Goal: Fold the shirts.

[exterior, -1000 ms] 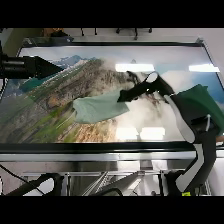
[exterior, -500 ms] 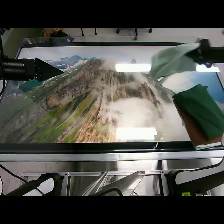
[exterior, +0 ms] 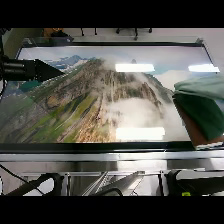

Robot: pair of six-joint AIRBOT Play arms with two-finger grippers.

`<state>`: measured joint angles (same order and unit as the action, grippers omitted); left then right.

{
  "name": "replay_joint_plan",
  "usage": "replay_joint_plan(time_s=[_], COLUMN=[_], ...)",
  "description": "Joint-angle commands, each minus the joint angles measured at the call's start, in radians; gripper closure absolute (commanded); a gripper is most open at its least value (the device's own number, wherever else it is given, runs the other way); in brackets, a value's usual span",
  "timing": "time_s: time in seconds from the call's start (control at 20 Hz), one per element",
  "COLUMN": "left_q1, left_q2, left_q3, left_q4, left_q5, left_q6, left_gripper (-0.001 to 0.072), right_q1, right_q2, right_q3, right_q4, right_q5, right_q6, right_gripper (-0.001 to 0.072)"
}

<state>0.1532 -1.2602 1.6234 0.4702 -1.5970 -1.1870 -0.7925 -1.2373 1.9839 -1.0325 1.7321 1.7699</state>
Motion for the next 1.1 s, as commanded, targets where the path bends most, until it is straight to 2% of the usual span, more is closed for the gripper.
replay_joint_plan(time_s=[0.0, 0.15, 0.3, 0.5, 0.55, 0.6, 0.65, 0.7, 0.8, 0.85, 0.9, 0.95, 1.0, 1.05], left_q1=[-0.001, -0.001, -0.001, -0.001, -0.001, -0.001, -0.001, -0.001, -0.001, -0.001, -0.001, -0.001, -0.001, -0.001], left_q2=[0.001, 0.001, 0.001, 0.001, 0.001, 0.001, 0.001, 0.001, 0.001, 0.001, 0.001, 0.001, 0.001, 0.001], left_q3=[0.000, 0.000, 0.000, 0.000, 0.000, 0.000, 0.000, 0.000, 0.000, 0.000, 0.000, 0.000, 0.000, 0.000], left_q4=[0.000, 0.000, 0.000, 0.001, 0.001, 0.001, 0.001, 0.001, 0.000, 0.000, 0.000, 0.000, -0.001, -0.002], left_q5=[0.003, 0.003, 0.000, -0.001, -0.001, -0.001, -0.001, -0.001, 0.000, 0.002, 0.004, 0.006, 0.014, 0.022], left_q6=[0.009, 0.013, 0.017, 0.019, 0.019, 0.019, 0.019, 0.020, 0.019, 0.019, 0.019, 0.019, 0.019, 0.019], left_gripper=[0.0694, 0.0694, 0.0694, 0.0694, 0.0694, 0.0694, 0.0694, 0.0694, 0.0694, 0.0693, 0.0694, 0.0693, 0.0694, 0.0694], right_q1=[-0.040, -0.041, -0.041, -0.041, -0.041, -0.041, -0.041, -0.041, -0.041, -0.041, -0.040, -0.040, -0.040, -0.036], right_q2=[0.053, 0.077, 0.093, 0.143, 0.152, 0.158, 0.161, 0.161, 0.156, 0.152, 0.141, 0.127, 0.123, 0.125], right_q3=[-0.017, -0.021, -0.092, -0.367, -0.440, -0.500, -0.556, -0.593, -0.603, -0.582, -0.541, -0.481, -0.432, -0.401], right_q4=[-0.180, -0.308, -0.354, -0.432, -0.463, -0.478, -0.478, -0.478, -0.472, -0.463, -0.427, -0.345, -0.239, -0.126], right_q5=[0.110, 0.110, 0.110, 0.108, 0.109, 0.109, 0.109, 0.109, 0.109, 0.108, 0.108, 0.098, 0.069, 0.024], right_q6=[0.064, 0.063, 0.064, 0.063, 0.062, 0.053, 0.032, 0.021, 0.022, 0.022, 0.021, 0.021, 0.021, 0.019], right_gripper=[0.0695, 0.0694, 0.0694, 0.0693, 0.0661, 0.0458, 0.0181, 0.0104, 0.0109, 0.0166, 0.0351, 0.0506, 0.0516, 0.0614])
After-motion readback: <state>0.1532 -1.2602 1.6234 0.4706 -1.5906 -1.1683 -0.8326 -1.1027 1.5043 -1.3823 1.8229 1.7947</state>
